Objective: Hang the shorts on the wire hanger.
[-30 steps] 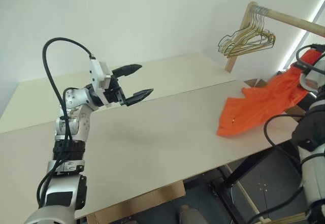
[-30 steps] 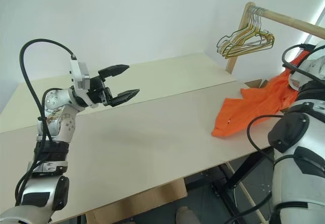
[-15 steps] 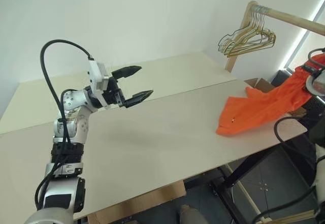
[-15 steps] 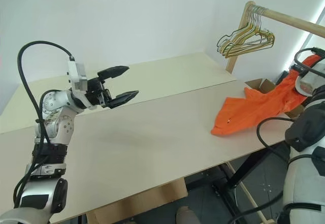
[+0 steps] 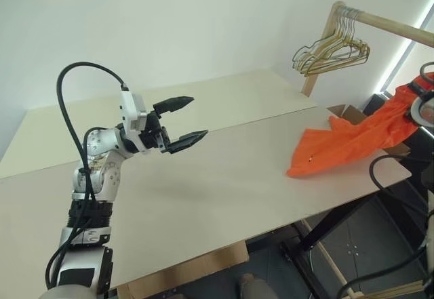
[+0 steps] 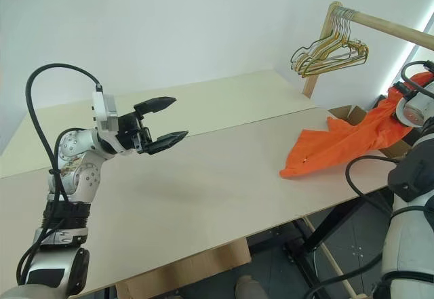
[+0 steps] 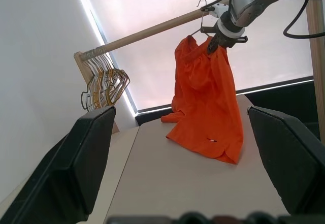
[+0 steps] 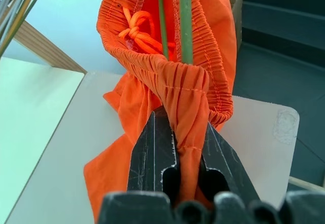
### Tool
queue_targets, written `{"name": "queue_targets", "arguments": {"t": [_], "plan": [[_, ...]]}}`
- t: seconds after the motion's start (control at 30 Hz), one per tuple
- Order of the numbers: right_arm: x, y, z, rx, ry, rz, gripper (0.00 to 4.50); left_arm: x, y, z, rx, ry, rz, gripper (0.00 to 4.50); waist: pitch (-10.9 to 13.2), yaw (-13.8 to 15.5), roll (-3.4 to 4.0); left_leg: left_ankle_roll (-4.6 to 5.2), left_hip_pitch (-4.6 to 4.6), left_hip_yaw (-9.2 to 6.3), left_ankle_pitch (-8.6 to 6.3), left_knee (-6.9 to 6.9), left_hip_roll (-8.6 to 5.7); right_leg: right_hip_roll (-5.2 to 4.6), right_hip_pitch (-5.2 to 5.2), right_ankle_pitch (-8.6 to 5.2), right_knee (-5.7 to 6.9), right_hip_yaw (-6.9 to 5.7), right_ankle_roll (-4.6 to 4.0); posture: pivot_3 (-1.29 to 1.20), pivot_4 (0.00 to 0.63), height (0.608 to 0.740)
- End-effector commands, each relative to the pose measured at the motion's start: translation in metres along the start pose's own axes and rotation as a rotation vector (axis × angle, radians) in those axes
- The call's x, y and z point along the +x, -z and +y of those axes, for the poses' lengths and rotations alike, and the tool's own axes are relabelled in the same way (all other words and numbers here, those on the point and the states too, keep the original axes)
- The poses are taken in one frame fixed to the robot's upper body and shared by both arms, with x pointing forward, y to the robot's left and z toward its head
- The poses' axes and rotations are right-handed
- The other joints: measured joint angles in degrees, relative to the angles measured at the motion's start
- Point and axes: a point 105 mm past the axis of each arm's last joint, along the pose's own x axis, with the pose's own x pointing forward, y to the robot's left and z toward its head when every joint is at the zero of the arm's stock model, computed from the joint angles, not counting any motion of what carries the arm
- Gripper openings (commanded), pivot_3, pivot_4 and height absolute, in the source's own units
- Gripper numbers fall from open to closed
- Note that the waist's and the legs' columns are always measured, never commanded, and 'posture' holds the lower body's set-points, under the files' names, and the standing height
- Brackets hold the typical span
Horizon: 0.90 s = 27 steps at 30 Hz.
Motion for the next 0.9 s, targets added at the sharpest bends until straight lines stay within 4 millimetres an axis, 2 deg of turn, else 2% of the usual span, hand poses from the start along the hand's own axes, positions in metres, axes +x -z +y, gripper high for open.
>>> {"name": "queue_targets", "arguments": {"t": [0.03,0.37,0.5,0.67,0.9], "plan": [[-0.007,-0.018,0.005,0.085,-0.05,-0.048,0.01,0.003,-0.007,-0.002,0.023,0.007,-0.015,4.5,0.0,0.0,0.0,0.0,0.0,0.01,0.0,0.0,0.0,0.0,0.0,0.0,0.0,0.0,0.0,-0.1,0.0,0.74],[0.002,-0.002,-0.005,0.145,-0.018,-0.004,0.01,0.001,-0.005,-0.004,0.02,0.006,-0.013,4.5,0.0,0.2,0.0,0.0,0.0,0.02,0.0,0.0,0.0,0.01,0.05,0.0,-0.02,0.02,0.0,-0.09,0.0,0.74],[0.001,-0.009,-0.007,0.115,-0.007,-0.039,0.01,0.0,-0.004,-0.005,0.017,0.007,-0.012,4.5,0.0,0.5,0.0,0.0,0.0,0.02,0.0,0.0,0.01,0.01,0.06,0.0,-0.03,0.01,0.01,-0.08,0.0,0.74],[-0.004,-0.017,-0.001,0.183,-0.034,-0.052,0.01,0.0,-0.002,-0.008,0.01,0.011,-0.002,4.5,0.0,0.8,0.0,0.0,0.0,0.02,0.0,0.0,0.01,0.01,0.05,0.0,-0.03,0.01,0.01,-0.08,0.0,0.74],[-0.007,-0.027,-0.001,0.184,-0.05,-0.09,0.01,0.001,-0.001,-0.009,0.013,0.009,-0.003,4.5,0.0,1.3,0.0,0.01,0.0,0.04,0.0,0.0,0.0,0.01,0.04,0.0,-0.04,0.01,0.01,-0.08,0.0,0.74]]}}
